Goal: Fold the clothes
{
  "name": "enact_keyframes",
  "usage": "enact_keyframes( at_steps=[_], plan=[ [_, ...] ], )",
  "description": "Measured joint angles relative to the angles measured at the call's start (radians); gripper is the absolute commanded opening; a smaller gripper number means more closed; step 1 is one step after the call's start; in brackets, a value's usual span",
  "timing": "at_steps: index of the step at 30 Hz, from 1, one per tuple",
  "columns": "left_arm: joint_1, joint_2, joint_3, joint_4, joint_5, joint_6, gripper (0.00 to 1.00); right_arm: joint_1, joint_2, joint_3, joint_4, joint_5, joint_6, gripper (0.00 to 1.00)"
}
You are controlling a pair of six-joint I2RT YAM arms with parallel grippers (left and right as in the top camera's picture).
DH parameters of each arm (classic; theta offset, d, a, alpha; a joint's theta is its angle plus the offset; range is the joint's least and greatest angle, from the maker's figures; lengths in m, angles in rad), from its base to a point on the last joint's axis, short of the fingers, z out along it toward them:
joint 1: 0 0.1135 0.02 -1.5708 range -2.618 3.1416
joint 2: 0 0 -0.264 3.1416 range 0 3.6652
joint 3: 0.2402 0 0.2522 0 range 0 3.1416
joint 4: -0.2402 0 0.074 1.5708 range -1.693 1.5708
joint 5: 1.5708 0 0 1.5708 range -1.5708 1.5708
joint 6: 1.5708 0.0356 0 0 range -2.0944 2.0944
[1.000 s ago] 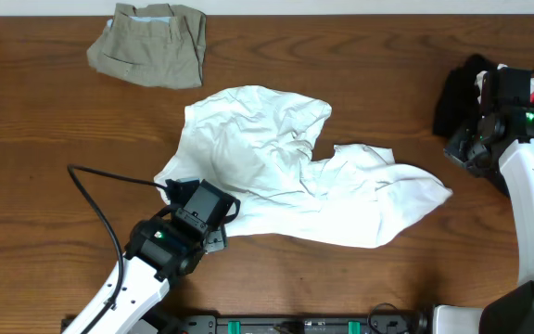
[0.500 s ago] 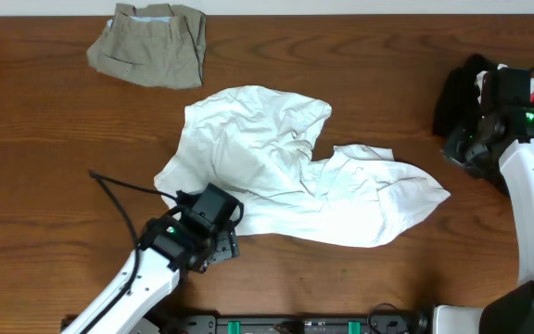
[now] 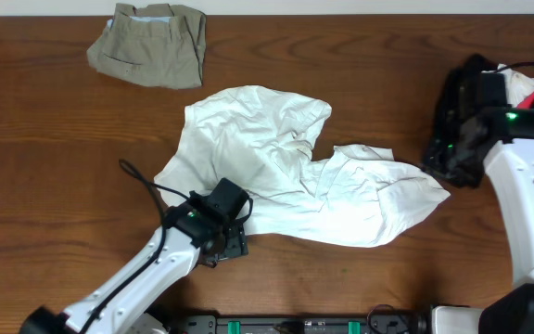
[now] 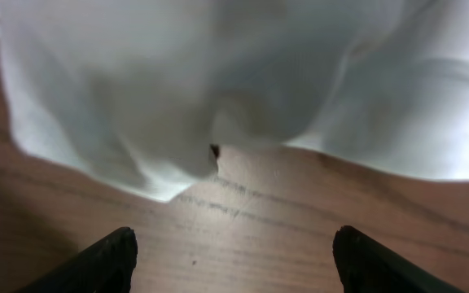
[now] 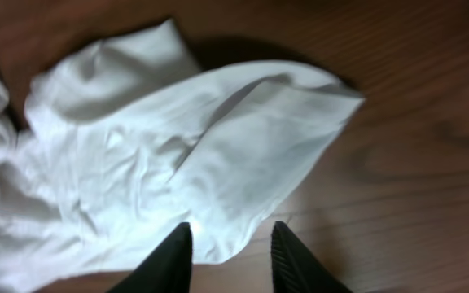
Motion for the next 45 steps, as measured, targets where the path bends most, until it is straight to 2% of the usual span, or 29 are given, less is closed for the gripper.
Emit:
enact_keyframes(
  at_steps=[4,8,10,12,15,20,27,33,45],
  plan=[
    [0.000,0.046,0.000,0.023,-0.002,0.000,0.79,0.073,0.000,-0.014,-0.002,-0.013,-0.012,0.33],
    [0.000,0.064,-0.001,0.034,-0.005,0.000,0.78,0.146,0.000,-0.016,0.011,-0.029,-0.016,0.41],
    [0.000,0.068,-0.001,0.042,-0.008,-0.004,0.70,0.185,0.000,-0.022,0.030,-0.039,-0.017,0.50],
    [0.000,0.069,-0.001,0.055,-0.012,-0.006,0.57,0.231,0.000,-0.033,0.058,-0.046,-0.019,0.58],
    [0.000,0.070,-0.001,0.066,-0.019,-0.010,0.41,0.295,0.000,-0.061,0.106,-0.055,-0.013,0.57],
    [0.000,0.070,-0.002,0.075,-0.028,-0.010,0.26,0.391,0.001,-0.137,0.192,-0.066,0.016,0.54],
    [0.000,0.070,-0.003,0.082,-0.031,-0.008,0.26,0.526,0.016,-0.261,0.346,-0.089,0.023,0.56],
    [0.000,0.070,-0.003,0.082,-0.031,-0.008,0.27,0.610,0.075,-0.279,0.402,-0.072,0.016,0.54],
    [0.000,0.071,-0.003,0.083,-0.031,-0.008,0.27,0.633,0.252,-0.280,0.443,0.043,0.016,0.45]
  ],
)
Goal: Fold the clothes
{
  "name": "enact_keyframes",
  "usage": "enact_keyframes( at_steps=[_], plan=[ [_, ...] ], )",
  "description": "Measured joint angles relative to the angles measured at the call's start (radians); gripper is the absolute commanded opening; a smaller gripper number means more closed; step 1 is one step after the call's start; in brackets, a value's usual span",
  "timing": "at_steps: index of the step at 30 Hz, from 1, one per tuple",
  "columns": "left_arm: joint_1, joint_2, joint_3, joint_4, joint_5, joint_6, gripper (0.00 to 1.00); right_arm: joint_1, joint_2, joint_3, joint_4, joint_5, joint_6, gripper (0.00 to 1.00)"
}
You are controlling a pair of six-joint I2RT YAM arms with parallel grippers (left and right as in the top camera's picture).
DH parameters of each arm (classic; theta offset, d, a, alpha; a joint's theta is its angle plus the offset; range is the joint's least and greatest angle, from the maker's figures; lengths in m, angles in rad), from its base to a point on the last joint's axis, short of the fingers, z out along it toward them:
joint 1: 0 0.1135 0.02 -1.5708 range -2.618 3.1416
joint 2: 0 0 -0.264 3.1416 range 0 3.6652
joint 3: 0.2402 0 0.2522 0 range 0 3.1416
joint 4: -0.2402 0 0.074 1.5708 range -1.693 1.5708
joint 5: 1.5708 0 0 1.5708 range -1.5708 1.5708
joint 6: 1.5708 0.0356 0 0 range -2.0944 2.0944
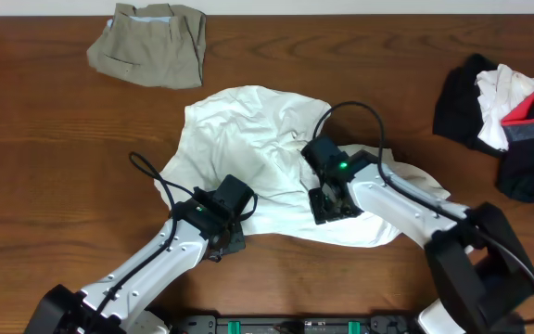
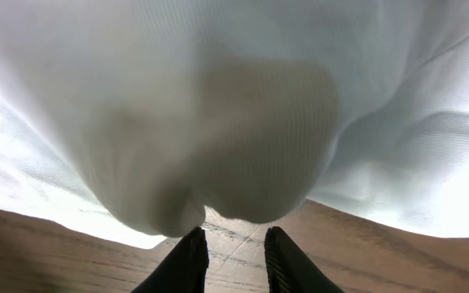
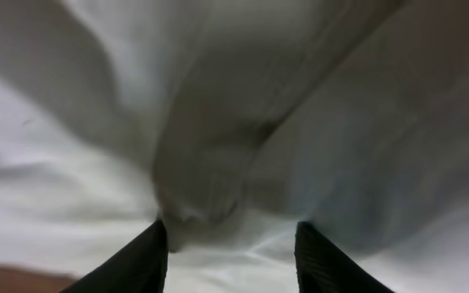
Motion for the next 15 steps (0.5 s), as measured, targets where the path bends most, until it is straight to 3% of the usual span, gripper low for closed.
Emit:
enact_keyframes(
  at_steps=[11,15],
  plan=[
    [0.000,0.000,0.000,-0.001,0.000,0.000,0.26,0.000,0.011,0.000,0.051,0.055,0.011,0.01],
    [0.000,0.000,0.000,-0.003,0.000,0.000,0.27,-0.005,0.011,0.014,0.037,0.100,0.028,0.02]
  ],
)
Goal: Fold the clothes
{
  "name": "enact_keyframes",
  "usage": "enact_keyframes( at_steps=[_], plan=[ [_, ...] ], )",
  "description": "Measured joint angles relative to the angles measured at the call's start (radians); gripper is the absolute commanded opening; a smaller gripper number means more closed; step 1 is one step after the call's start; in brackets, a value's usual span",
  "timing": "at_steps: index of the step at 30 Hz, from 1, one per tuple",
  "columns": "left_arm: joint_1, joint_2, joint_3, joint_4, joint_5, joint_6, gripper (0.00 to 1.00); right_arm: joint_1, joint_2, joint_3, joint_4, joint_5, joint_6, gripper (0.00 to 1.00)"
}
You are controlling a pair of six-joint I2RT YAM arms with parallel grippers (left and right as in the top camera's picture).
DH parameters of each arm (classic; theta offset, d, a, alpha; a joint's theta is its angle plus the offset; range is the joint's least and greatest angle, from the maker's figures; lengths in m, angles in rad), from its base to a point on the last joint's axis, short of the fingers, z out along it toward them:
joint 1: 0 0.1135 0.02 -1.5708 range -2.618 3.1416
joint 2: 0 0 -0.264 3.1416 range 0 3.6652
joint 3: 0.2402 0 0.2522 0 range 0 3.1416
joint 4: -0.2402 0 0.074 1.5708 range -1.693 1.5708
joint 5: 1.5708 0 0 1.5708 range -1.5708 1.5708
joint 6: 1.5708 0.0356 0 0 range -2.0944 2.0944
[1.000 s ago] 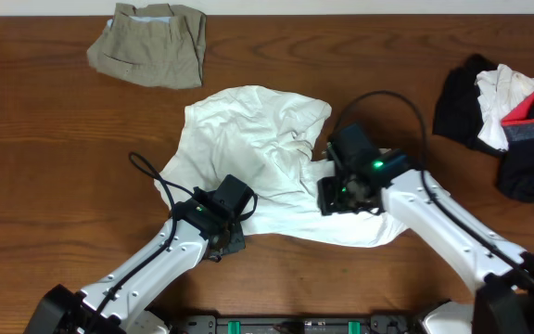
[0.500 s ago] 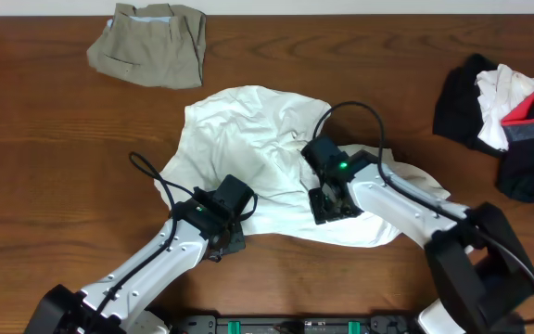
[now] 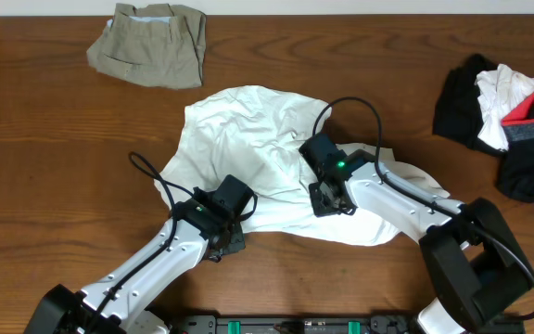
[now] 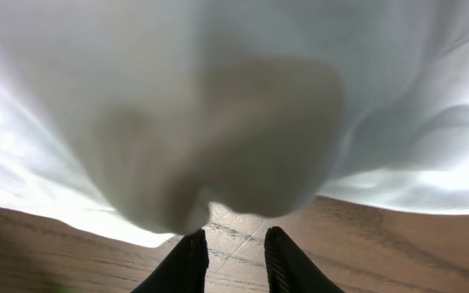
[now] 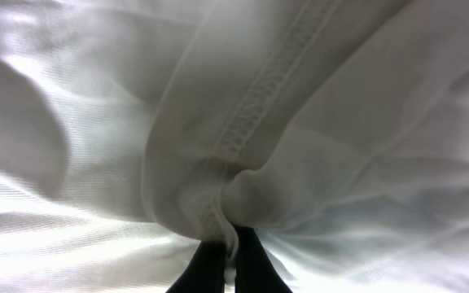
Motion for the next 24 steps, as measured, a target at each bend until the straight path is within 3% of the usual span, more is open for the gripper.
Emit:
enact_keyframes(
  at_steps=[13,24],
  plan=[
    [0.000,0.000,-0.001,0.000,-0.005,0.000,0.24,-0.229,0.001,0.214,0.014,0.205,0.045,0.02],
    [0.000,0.000,-0.001,-0.015,-0.042,-0.012,0.22,-0.442,0.001,0.269,0.191,0.337,0.034,0.01]
  ],
)
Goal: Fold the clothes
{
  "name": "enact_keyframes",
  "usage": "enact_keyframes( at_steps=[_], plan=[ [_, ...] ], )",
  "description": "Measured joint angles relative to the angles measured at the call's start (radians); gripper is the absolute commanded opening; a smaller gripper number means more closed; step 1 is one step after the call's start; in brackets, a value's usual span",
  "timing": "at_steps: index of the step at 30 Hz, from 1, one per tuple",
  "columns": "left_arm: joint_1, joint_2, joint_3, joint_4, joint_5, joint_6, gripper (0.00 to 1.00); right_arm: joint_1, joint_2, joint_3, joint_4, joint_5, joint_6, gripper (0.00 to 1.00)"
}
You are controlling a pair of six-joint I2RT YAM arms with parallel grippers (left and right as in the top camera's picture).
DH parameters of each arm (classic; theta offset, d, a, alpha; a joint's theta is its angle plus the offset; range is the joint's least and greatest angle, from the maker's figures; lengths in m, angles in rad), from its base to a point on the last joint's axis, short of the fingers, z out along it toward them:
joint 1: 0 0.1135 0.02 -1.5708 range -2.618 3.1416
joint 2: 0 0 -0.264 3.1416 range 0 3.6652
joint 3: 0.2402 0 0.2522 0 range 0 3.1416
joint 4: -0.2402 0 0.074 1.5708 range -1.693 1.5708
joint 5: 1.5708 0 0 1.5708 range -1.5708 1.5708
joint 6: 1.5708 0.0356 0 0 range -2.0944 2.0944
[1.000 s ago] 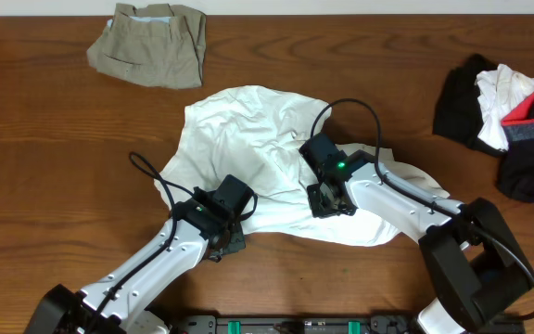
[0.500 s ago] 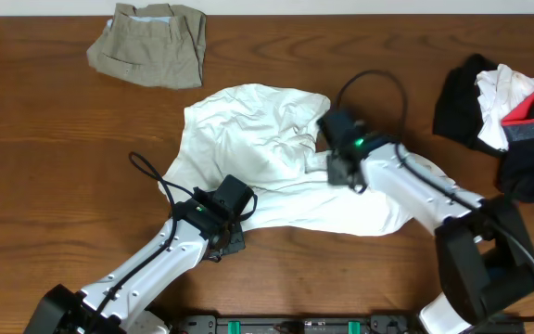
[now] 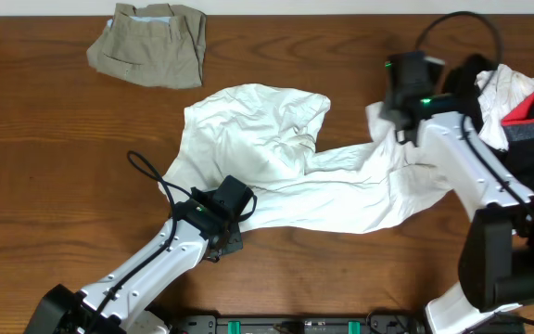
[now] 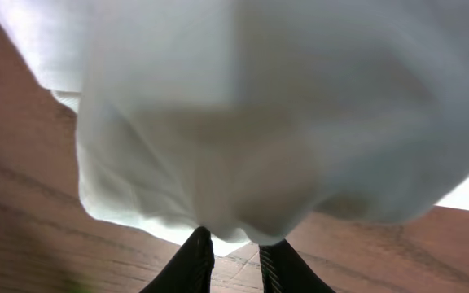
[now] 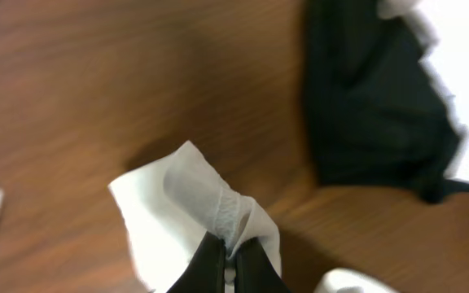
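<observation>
A crumpled white shirt [image 3: 276, 158] lies across the middle of the table, drawn out toward the right. My left gripper [image 3: 231, 240] is at its lower left edge, shut on a bunch of white shirt fabric [image 4: 218, 163] that hangs over the fingers [image 4: 195, 262]. My right gripper [image 3: 385, 119] is at the shirt's upper right end. In the right wrist view, the right gripper [image 5: 228, 246] is shut on a stitched hem fold [image 5: 218, 203] lifted off the wood.
Folded khaki shorts [image 3: 151, 42] lie at the back left. A pile of black, white and red clothes [image 3: 508, 111] sits at the right edge, just beyond my right gripper. The pile's black garment [image 5: 373, 106] fills the upper right of the right wrist view.
My right gripper, shut on the hem, has gone from the shirt's middle to the upper right beside the clothes pile. The shirt is stretched out that way. The left gripper has kept its hold.
At first my left gripper stood open at the shirt's lower edge and my right arm was at the far right. Then the left was shut on the edge and the right open over the middle. The right then shut on a hem, now held out at the right.
</observation>
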Motion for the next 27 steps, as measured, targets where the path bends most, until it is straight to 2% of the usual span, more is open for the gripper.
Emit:
enact_keyframes(
  at_steps=[6,11,12,13,14,16,19,22,27],
  plan=[
    [0.009,0.000,0.000,-0.024,-0.039,-0.012,0.22,-0.145,0.000,0.000,-0.001,0.080,-0.014,0.02],
    [0.069,0.000,-0.001,-0.045,-0.064,-0.019,0.22,-0.250,0.001,0.029,-0.060,0.096,-0.032,0.02],
    [0.080,0.000,-0.001,-0.047,-0.066,-0.019,0.23,-0.269,0.001,0.039,-0.076,0.092,-0.033,0.11],
    [0.089,0.000,-0.001,-0.048,-0.068,-0.020,0.22,-0.286,0.001,0.052,-0.093,0.085,-0.031,0.26],
    [0.096,0.000,-0.002,-0.048,-0.069,-0.022,0.23,-0.303,0.001,0.067,-0.115,0.074,-0.035,0.48],
    [0.100,0.000,-0.002,-0.048,-0.071,-0.023,0.30,-0.322,0.001,0.099,-0.154,0.047,-0.048,0.99],
    [0.100,0.000,-0.002,-0.048,-0.072,-0.031,0.41,-0.324,0.001,0.149,-0.233,-0.002,-0.070,0.99],
    [0.100,0.000,-0.002,-0.045,-0.067,-0.030,0.47,-0.317,0.001,0.201,-0.361,-0.033,-0.076,0.99],
    [0.100,0.001,-0.002,-0.030,-0.048,-0.003,0.67,-0.313,-0.003,0.266,-0.621,-0.075,0.031,0.99]
  ],
)
